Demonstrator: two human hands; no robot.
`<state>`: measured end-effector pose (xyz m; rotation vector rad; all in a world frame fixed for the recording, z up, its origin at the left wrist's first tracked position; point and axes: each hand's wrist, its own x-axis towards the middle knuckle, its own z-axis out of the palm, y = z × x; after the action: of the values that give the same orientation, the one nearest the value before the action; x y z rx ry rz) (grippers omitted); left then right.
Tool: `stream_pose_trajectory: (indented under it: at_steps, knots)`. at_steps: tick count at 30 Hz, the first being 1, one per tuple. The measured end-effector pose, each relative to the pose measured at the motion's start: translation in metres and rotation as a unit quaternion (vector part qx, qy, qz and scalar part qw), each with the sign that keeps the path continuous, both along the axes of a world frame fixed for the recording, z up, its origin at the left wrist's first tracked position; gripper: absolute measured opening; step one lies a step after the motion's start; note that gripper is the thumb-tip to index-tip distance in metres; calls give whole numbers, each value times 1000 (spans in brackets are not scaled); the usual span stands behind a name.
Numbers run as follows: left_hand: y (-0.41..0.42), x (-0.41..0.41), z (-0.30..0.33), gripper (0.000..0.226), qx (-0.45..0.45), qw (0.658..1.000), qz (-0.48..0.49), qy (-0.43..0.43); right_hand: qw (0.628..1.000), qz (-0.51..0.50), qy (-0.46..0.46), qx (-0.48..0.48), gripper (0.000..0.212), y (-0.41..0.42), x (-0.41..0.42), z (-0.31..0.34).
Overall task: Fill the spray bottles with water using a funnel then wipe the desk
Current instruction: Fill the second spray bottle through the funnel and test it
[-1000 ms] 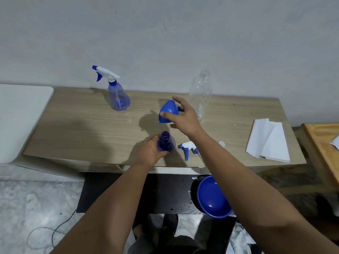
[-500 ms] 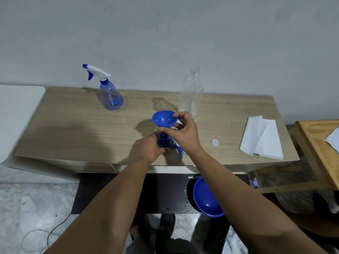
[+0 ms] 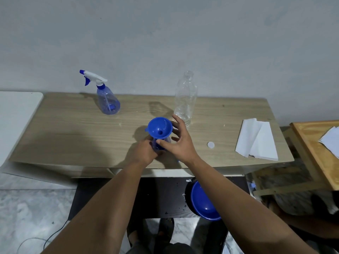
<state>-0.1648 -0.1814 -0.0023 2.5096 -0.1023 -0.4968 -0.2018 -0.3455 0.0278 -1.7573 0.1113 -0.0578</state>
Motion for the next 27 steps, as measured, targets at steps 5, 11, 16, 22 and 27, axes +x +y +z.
stream_pose_trajectory:
  at_steps: [5, 11, 16, 22, 27]
  knots:
    - [12, -13, 17, 96, -53, 999, 3, 1, 986, -162, -43, -23, 54, -25, -8, 8]
    - [35, -21, 34, 136, -79, 996, 39, -24, 978, -203, -5, -51, 103, -57, 39, 50]
    - [25, -12, 55, 133, -143, 989, 33, -27, 992, -90, 46, -76, 118, -58, 84, 61]
    - [17, -10, 60, 123, -180, 983, 30, -25, 986, -156, -3, -67, 63, -46, 86, 36]
    - [13, -12, 63, 117, -190, 981, 24, -26, 971, -233, -47, -27, 51, -45, 74, 38]
